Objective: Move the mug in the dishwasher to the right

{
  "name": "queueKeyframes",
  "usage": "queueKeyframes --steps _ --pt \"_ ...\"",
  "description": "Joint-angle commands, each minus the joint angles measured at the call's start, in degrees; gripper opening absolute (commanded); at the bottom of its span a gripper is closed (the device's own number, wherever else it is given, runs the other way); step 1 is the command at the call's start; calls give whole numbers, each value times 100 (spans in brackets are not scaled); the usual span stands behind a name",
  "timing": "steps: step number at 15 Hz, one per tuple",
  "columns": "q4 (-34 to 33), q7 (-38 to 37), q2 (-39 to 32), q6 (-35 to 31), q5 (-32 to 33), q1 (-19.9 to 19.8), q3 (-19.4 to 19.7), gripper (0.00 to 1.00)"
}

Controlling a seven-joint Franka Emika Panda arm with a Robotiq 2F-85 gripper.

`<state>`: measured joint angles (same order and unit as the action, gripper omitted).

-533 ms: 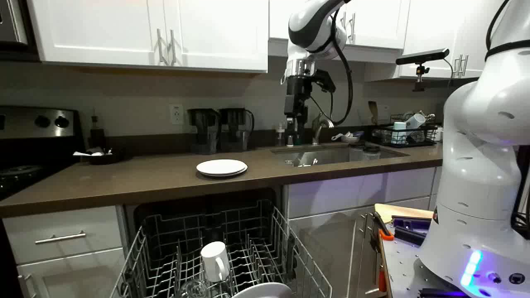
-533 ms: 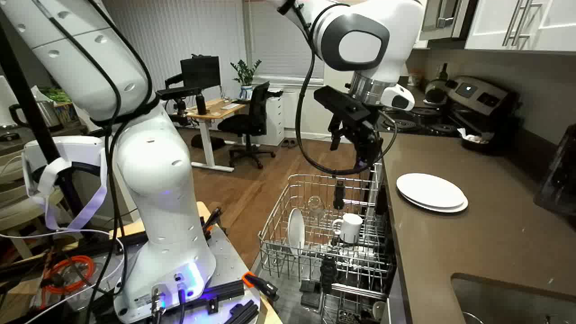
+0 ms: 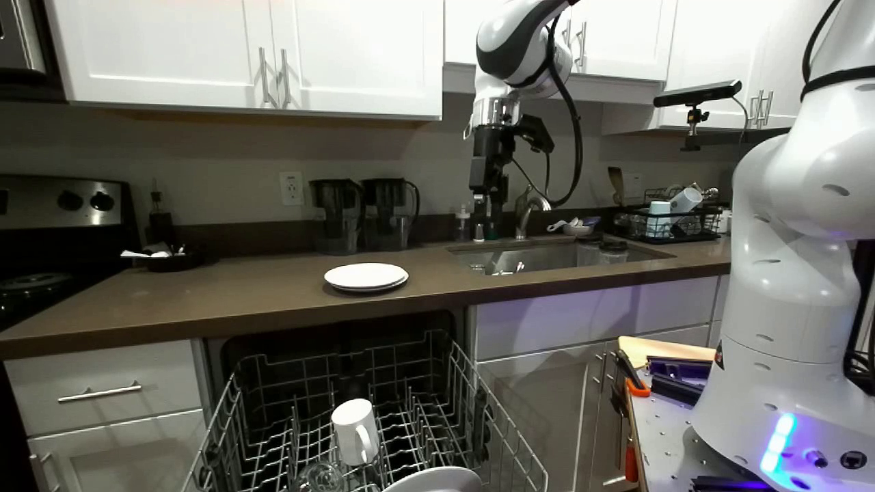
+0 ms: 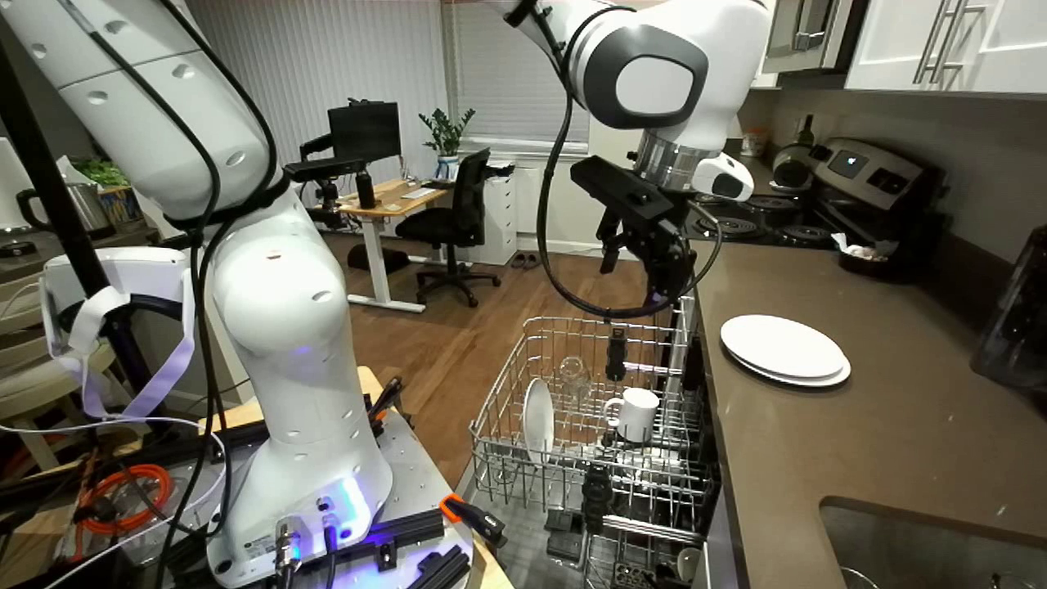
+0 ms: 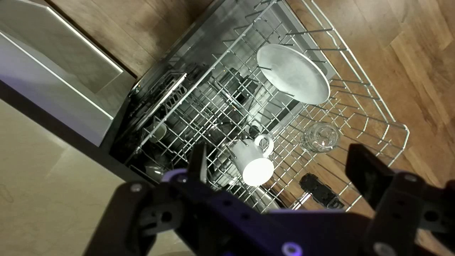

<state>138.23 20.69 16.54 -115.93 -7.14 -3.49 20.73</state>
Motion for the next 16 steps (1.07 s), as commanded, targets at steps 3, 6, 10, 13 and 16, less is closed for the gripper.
queueKeyframes --steps 3,6,10,13,16 --pt "-62 95 -100 9 -45 -205 -223 100" --pt "-476 -102 -669 22 85 -141 -412 100" --pt "-1316 -594 -1713 269 271 -142 -737 100" --pt "-2129 -813 -2557 518 29 -205 -890 100" --pt "-2975 -1043 -3346 625 -23 -283 -1045 100"
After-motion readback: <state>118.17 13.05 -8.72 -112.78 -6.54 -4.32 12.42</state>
